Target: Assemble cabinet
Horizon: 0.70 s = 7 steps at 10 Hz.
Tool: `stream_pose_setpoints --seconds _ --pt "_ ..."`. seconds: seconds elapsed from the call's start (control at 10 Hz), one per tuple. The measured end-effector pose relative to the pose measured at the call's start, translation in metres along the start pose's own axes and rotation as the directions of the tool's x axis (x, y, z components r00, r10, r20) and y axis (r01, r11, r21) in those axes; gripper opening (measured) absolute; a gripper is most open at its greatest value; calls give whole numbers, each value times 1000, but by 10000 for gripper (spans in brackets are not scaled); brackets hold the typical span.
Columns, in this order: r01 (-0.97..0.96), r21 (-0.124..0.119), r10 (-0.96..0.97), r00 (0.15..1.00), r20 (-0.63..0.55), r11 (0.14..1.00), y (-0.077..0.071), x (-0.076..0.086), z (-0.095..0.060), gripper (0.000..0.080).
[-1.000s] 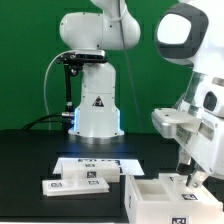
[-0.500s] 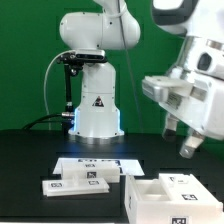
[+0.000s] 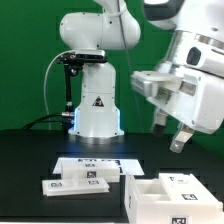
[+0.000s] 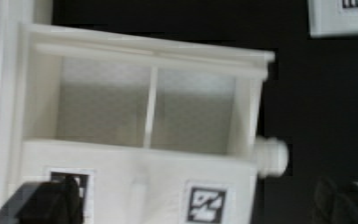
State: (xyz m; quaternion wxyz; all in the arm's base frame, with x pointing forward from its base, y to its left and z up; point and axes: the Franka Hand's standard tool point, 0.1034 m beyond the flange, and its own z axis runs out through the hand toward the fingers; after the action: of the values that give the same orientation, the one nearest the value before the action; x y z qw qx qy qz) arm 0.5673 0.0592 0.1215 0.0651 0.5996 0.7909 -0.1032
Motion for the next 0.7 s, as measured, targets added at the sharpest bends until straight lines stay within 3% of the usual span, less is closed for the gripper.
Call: stream_pose_setpoints --seconds 0.1,0.3,0.7 --pt "97 29 -97 995 -11 995 -20 -19 10 649" --pt "273 55 -271 962 -33 961 -29 -45 26 649" --pt "293 55 -292 956 -32 955 -29 -44 26 649"
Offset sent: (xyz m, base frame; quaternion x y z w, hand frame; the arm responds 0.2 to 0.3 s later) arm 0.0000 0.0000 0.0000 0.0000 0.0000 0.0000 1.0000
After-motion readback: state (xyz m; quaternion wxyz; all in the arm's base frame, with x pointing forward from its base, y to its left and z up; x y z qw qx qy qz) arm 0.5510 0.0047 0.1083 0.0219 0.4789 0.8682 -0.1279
